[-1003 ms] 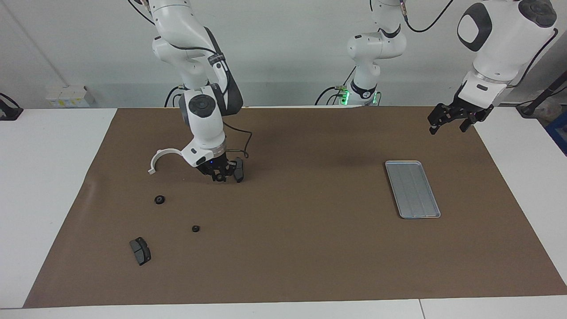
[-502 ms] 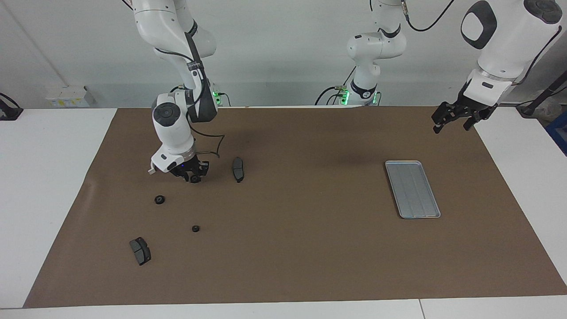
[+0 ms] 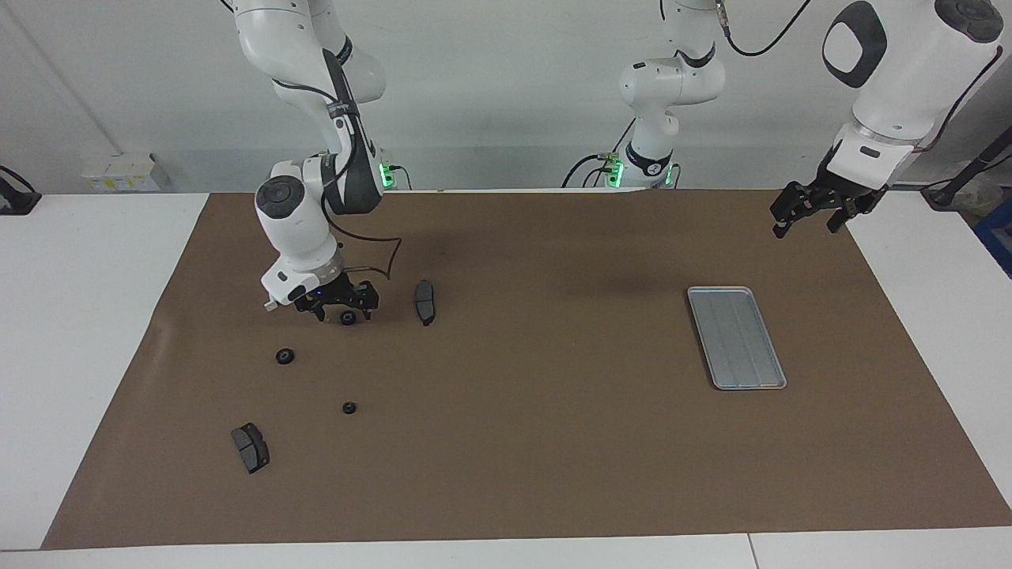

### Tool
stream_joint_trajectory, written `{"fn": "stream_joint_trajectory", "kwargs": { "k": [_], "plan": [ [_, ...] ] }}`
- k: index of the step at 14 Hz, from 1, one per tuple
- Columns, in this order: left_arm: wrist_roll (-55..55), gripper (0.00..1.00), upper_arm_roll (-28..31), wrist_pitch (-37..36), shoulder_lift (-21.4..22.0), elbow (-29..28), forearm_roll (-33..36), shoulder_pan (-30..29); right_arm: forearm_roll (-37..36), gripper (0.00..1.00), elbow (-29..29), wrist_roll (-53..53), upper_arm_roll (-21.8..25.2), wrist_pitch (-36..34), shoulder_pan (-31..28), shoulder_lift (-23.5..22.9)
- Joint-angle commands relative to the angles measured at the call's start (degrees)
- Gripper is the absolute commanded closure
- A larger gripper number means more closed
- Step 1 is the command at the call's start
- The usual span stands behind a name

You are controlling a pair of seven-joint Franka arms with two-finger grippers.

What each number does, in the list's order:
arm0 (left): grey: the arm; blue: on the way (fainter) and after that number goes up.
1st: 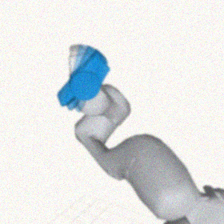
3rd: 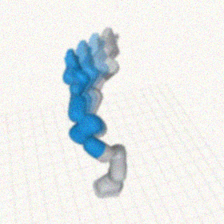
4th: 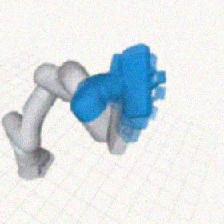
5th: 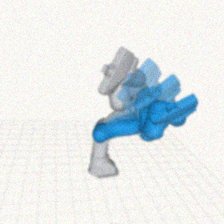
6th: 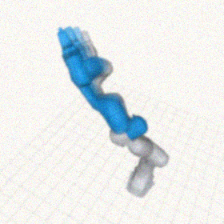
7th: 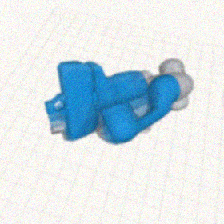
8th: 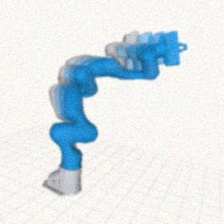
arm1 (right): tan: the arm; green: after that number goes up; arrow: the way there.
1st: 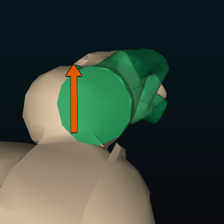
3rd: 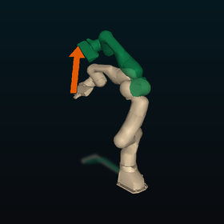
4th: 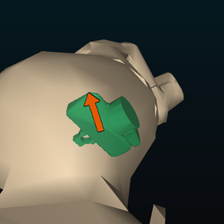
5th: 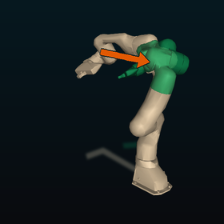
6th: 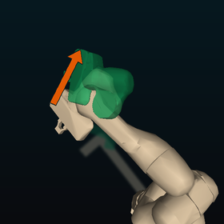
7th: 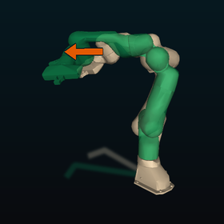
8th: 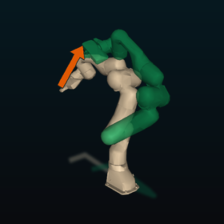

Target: Place bearing gear from tray to pile

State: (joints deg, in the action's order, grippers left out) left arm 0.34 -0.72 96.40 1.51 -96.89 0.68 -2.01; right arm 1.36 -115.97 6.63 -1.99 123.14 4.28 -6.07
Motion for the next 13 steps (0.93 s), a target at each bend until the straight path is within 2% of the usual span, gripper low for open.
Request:
{"fn": "stream_joint_trajectory", "kwargs": {
  "k": [1, 4, 6, 10, 13],
  "plan": [
    [0.5, 0.00, -0.1, -0.4, 0.6, 0.0, 1.0, -0.2, 0.7, 0.00, 9.4, -1.1, 0.4, -9.4, -0.8, 0.0],
    [0.5, 0.00, -0.1, -0.4, 0.6, 0.0, 1.0, -0.1, -2.0, 0.00, 20.8, -1.1, 0.4, -20.5, -1.6, -0.1],
    [0.5, 0.00, -0.1, -0.4, 0.6, 0.0, 1.0, -0.2, -3.3, 0.00, 24.7, 0.0, 0.4, -24.9, -1.4, 0.8],
    [0.5, 0.00, -0.1, -0.4, 0.6, 0.0, 1.0, -0.2, -3.2, 0.00, 23.5, 1.7, 0.1, -30.7, -1.2, 6.3],
    [0.5, 0.00, -0.1, -0.4, 0.6, 0.0, 1.0, -0.2, -2.7, 0.00, 22.1, 1.5, 0.1, -32.5, -1.3, 8.1]
  ]
}}
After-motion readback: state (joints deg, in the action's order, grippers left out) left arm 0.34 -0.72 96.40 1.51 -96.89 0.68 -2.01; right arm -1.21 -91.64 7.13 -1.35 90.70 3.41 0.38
